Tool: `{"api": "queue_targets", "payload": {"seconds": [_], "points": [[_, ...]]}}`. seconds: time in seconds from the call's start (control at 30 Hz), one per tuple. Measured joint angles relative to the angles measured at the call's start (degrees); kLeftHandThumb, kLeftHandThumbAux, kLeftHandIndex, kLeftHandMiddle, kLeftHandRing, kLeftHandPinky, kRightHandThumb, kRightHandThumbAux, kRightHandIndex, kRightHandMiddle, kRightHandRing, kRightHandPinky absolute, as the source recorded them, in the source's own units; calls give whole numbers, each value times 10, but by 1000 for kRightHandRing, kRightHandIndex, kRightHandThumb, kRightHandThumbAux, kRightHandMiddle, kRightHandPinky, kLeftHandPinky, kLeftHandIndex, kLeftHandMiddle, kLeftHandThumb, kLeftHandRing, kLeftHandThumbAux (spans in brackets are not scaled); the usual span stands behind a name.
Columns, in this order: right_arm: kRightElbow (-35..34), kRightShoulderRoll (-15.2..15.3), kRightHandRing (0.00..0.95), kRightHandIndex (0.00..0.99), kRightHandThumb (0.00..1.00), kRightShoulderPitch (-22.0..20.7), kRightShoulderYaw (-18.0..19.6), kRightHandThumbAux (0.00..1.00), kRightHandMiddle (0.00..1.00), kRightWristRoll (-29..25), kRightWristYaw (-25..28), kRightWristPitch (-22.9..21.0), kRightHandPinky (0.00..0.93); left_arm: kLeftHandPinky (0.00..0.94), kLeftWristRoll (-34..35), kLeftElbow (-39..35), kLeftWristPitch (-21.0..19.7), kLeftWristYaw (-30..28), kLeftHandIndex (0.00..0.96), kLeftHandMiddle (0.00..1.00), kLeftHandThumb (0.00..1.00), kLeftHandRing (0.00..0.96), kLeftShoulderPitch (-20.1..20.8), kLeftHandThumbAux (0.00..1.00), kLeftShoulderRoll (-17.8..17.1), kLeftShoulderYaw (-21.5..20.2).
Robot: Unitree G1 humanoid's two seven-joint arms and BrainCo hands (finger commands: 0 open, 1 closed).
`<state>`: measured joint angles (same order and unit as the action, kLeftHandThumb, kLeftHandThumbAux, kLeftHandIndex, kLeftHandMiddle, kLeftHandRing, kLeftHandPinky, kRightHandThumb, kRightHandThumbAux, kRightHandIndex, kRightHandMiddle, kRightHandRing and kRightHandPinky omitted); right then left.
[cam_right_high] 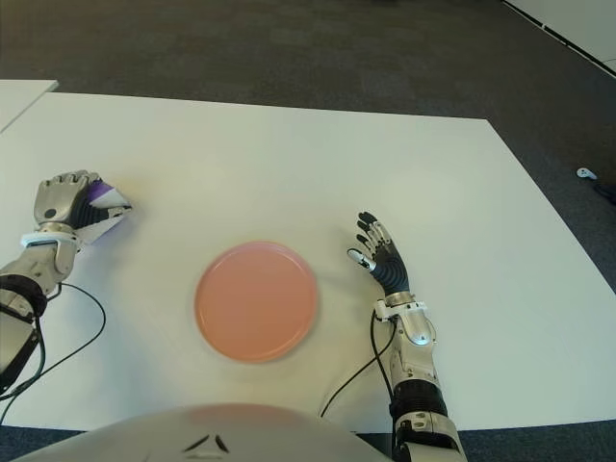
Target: Put the tissue paper into the plate.
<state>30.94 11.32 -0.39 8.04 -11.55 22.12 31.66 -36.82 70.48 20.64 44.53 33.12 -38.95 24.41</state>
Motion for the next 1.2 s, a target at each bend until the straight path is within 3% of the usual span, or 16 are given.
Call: {"api": "queue_targets", "payload": {"seconds": [0.13, 0.47, 0.67, 0.83, 0.97, 1.2], "points": [[2, 1, 0, 0, 0, -5, 1, 603, 0, 0, -3, 1, 0, 837, 19, -81, 57, 1, 401, 542, 852, 839, -3, 668, -6, -32], [4, -1, 0, 0, 0, -23, 0, 564, 0, 0, -7, 2, 0, 824, 21, -321, 79, -14, 400, 542, 852, 842, -14, 668, -9, -78], [16, -3, 0, 0, 0, -28, -1, 557, 0, 2, -16, 4, 0, 816, 19, -469, 98, -68, 401, 540, 853, 836, -27, 667, 5, -76], [27, -4, 0, 0, 0, -31, -2, 549, 0, 6, -27, 5, 0, 809, 14, -587, 124, -149, 402, 539, 853, 832, -47, 667, 29, -59], [29, -6, 0, 0, 0, -32, -3, 560, 0, 6, -30, 5, 0, 805, 14, -639, 156, -203, 401, 538, 853, 830, -68, 667, 47, -47], [31, -7, 0, 0, 0, -32, -4, 592, 0, 7, -29, 8, 0, 791, 14, -650, 213, -261, 398, 536, 853, 821, -84, 668, 52, -47]]}}
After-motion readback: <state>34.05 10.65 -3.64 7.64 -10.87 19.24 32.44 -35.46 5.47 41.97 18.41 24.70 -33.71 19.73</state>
